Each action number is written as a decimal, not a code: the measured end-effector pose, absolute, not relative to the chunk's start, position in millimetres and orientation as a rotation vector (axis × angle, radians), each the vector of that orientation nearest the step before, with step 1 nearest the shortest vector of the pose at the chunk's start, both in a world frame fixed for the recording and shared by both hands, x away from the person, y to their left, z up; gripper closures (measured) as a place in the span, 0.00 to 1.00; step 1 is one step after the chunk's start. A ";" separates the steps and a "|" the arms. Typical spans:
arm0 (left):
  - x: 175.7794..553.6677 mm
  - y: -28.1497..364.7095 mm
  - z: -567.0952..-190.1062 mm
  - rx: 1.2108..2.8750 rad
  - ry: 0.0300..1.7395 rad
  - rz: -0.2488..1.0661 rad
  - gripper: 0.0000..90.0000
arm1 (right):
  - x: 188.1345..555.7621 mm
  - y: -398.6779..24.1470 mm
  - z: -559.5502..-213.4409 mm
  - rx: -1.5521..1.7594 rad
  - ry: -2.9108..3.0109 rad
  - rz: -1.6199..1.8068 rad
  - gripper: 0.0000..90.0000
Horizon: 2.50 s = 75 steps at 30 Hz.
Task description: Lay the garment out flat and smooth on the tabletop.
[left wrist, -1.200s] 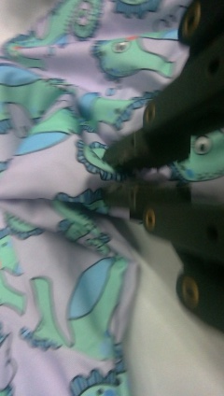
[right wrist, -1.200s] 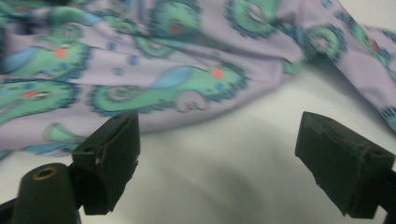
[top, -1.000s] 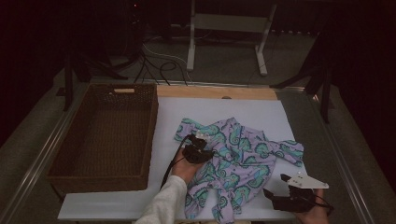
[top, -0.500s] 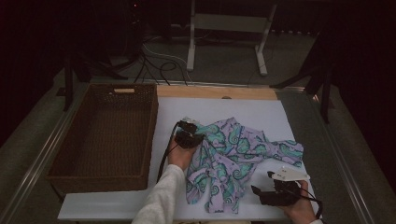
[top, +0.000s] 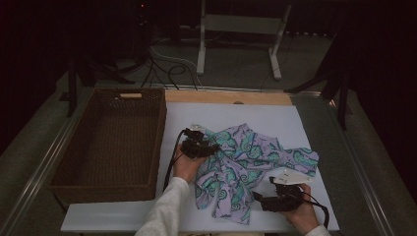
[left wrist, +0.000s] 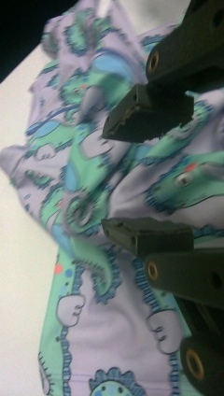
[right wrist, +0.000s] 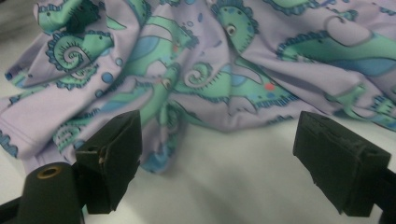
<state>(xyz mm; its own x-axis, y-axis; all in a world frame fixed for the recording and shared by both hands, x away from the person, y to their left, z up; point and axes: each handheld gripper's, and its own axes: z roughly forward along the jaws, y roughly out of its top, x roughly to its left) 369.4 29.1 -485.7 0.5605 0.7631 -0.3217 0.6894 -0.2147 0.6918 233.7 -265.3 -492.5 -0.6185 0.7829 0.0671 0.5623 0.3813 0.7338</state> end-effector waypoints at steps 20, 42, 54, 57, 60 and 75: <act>297.4 53.2 -476.9 1.975 1.026 0.065 0.46 | 253.0 -235.3 -511.4 1.122 2.496 0.907 0.92; 265.9 75.5 -493.7 2.064 1.035 0.028 0.43 | 283.1 -299.5 -496.3 1.324 2.249 0.816 0.96; 268.3 74.2 -499.3 2.073 1.051 0.031 0.43 | 292.0 -341.9 -495.0 1.421 2.136 0.702 0.96; 268.9 68.9 -501.3 2.078 1.052 0.029 0.43 | 293.6 -356.3 -495.6 1.484 2.108 0.715 0.96; 271.1 61.8 -503.9 2.083 1.045 0.016 0.43 | 292.7 -360.1 -495.6 1.491 2.102 0.704 0.97; 278.9 11.3 -515.0 2.204 0.937 0.024 0.63 | 290.8 -362.1 -492.6 1.492 2.062 0.669 0.86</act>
<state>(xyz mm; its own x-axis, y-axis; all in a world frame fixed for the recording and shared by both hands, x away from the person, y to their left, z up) 278.9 11.3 -515.0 0.7345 0.6310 -0.2496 0.6174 -0.4689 0.6316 290.8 -362.1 -492.6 -0.2709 0.9560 -0.1125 0.7079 0.2771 0.6497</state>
